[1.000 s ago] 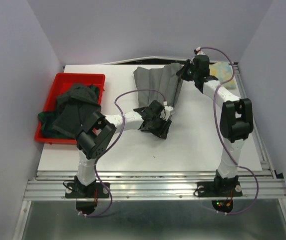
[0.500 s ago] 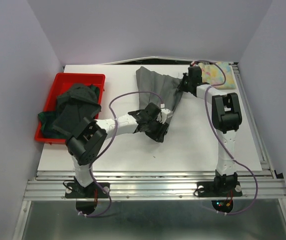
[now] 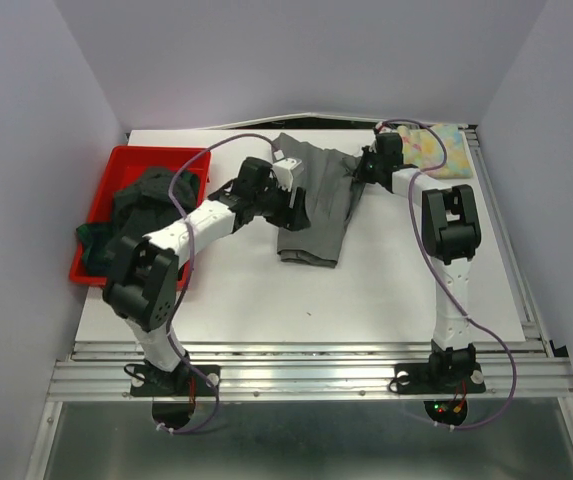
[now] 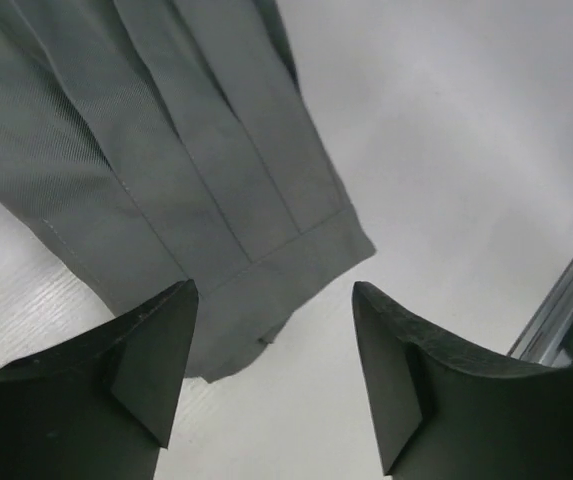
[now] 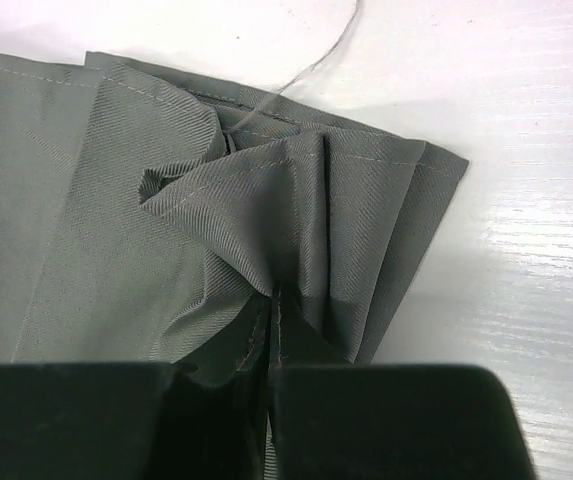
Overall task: Fold and stack the skirts
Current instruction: Fold the skirt
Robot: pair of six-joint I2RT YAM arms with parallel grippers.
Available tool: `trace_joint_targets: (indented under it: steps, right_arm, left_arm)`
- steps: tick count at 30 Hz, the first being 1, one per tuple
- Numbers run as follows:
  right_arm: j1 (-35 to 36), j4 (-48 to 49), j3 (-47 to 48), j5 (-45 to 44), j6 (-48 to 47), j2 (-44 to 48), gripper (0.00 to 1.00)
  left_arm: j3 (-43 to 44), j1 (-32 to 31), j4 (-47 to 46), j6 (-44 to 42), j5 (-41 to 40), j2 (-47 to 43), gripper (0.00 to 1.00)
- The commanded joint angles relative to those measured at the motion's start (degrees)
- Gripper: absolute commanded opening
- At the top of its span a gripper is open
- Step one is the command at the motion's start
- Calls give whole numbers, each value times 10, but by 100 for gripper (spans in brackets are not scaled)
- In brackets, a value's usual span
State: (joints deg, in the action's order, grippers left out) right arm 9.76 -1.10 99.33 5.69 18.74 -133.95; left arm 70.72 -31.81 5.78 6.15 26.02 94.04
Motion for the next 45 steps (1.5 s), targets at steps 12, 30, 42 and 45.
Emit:
trace_joint_targets:
  steps: [12, 30, 42, 45]
  right_arm:
    - [-3, -50, 59, 85, -34, 83, 86]
    - [47, 87, 19, 496, 135, 20, 72]
    - [70, 201, -75, 542, 218, -52, 67]
    - [76, 200, -99, 544, 206, -33, 67]
  left_arm:
    - [-55, 39, -91, 83, 119, 211, 46]
    - [-145, -10, -62, 54, 127, 51, 50]
    - [-160, -21, -61, 40, 104, -5, 60]
    - [-144, -33, -25, -23, 36, -64, 76]
